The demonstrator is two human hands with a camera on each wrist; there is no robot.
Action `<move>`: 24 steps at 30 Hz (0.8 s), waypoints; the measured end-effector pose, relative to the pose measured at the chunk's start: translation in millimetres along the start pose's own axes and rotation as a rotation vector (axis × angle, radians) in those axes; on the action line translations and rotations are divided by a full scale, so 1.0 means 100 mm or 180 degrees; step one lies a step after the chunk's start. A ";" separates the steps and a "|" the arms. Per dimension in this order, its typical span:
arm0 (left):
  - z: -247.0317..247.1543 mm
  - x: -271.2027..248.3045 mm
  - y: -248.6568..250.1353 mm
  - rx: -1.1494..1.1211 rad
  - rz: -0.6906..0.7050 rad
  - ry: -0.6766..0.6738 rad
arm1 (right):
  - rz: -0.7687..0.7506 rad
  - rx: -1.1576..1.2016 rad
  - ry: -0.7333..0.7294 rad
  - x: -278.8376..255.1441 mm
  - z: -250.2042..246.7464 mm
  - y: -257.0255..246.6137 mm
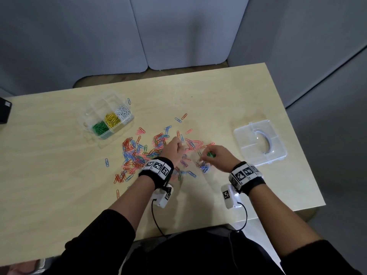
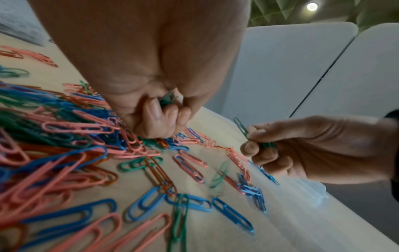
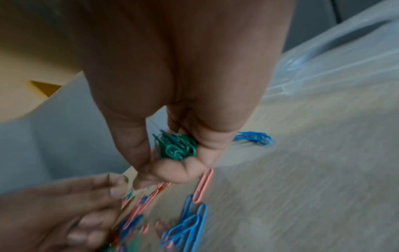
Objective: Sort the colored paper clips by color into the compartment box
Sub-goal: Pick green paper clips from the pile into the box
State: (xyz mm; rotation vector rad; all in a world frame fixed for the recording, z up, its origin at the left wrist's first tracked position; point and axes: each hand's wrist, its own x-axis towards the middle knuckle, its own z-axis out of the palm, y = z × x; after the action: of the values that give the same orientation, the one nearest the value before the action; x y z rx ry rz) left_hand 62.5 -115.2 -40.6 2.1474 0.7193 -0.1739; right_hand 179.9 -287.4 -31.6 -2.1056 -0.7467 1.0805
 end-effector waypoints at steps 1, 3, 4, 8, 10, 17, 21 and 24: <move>-0.01 -0.02 0.00 -0.0055 -0.0042 -0.0002 | 0.0027 0.0452 0.0016 -0.02 -0.02 -0.01; -0.02 -0.05 0.02 -0.0073 -0.0103 -0.0015 | 0.0070 0.1098 0.0137 -0.04 -0.06 -0.01; -0.02 -0.06 0.04 -0.0050 -0.0115 -0.0036 | 0.0096 0.1292 0.0181 -0.04 -0.06 -0.01; -0.05 -0.13 0.12 0.0190 -0.0012 -0.0249 | 0.0187 0.1876 0.0272 -0.05 -0.07 -0.08; -0.05 -0.18 0.15 0.0634 0.0105 -0.0354 | 0.0225 0.2185 0.0200 -0.06 -0.08 -0.12; -0.11 -0.23 0.02 0.1104 0.0187 -0.0559 | 0.0258 0.2795 0.0224 -0.11 0.00 -0.17; -0.12 -0.25 0.03 0.1183 0.0300 -0.0635 | 0.0558 0.3016 0.0250 -0.08 0.12 -0.16; -0.12 -0.25 0.03 0.1450 0.0434 -0.0597 | 0.0753 0.3168 0.0125 -0.08 0.16 -0.18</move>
State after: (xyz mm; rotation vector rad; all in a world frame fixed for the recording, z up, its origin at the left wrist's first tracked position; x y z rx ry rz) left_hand 42.2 -119.0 -21.8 2.5575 0.4512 -0.4992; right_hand 159.2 -277.4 -21.3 -1.3443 0.1033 1.1855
